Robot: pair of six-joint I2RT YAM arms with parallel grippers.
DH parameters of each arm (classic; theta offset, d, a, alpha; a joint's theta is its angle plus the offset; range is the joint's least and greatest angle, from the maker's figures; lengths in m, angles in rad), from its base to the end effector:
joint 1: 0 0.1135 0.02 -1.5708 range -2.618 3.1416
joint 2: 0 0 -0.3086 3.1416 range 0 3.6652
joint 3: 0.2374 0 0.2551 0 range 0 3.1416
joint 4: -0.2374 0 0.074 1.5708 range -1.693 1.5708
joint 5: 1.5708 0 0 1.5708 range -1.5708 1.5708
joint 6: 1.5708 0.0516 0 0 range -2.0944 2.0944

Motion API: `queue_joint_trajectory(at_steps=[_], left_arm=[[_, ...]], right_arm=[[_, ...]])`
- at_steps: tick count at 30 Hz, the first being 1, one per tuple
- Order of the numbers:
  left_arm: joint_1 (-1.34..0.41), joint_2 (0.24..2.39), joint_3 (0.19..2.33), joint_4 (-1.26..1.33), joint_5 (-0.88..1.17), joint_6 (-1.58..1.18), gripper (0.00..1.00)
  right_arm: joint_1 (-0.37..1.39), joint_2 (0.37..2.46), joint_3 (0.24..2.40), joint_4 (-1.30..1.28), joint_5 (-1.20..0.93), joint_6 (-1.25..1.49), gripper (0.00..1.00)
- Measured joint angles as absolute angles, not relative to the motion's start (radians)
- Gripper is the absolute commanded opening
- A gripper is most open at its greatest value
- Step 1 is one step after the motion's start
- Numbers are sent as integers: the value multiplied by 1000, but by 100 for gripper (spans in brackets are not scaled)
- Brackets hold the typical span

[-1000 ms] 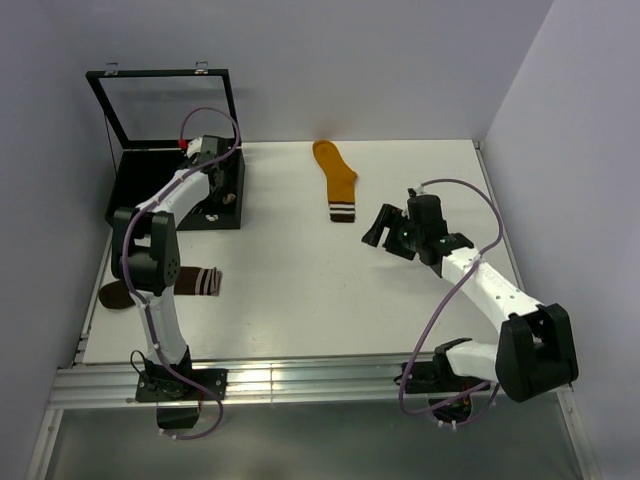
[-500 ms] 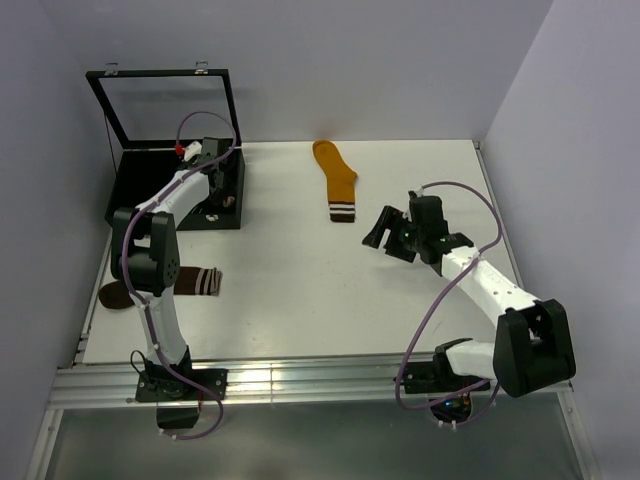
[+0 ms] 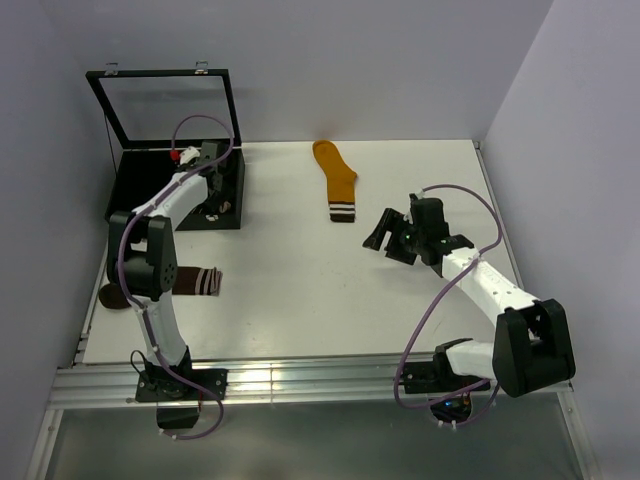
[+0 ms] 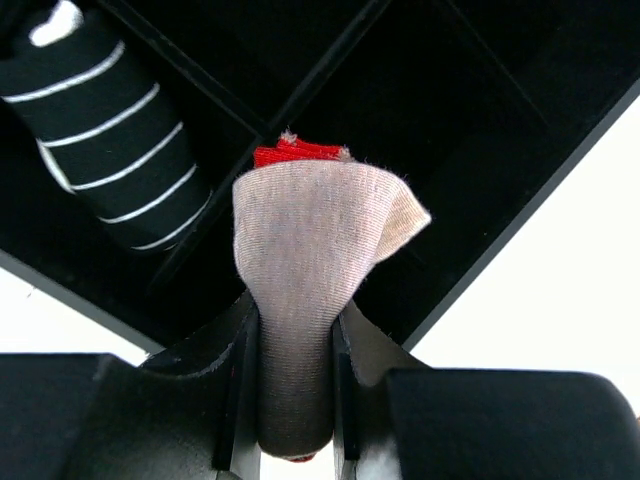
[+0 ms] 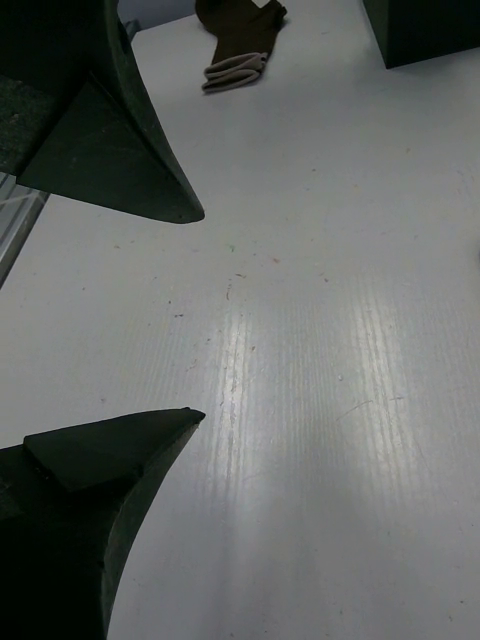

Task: Roll the socks
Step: Place the sock in the storage box.

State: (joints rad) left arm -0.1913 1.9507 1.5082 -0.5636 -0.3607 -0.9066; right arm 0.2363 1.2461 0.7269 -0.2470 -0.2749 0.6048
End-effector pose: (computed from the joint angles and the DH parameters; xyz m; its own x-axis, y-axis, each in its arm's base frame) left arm 0.4449 -0.0676 0.2448 -0.5053 -0.6526 -0.5646 -0.6577 0.7149 -0.2376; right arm 0.2453 0.0735 0.2493 -0.7908 0.3725 -0.4857 0.0415 0.8244 0.5645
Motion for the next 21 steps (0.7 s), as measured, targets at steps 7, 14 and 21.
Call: queue_joint_trajectory(at_steps=[7, 14, 21], left_arm=[[-199, 1908, 1512, -590, -373, -904, 0], [-200, 1908, 1525, -605, -361, -908, 0], [-200, 1962, 1525, -598, -334, -909, 0]], right_arm=[[235, 1246, 725, -244, -282, 605, 81], [230, 1246, 717, -236, -284, 605, 81], [228, 1246, 710, -233, -286, 605, 81]])
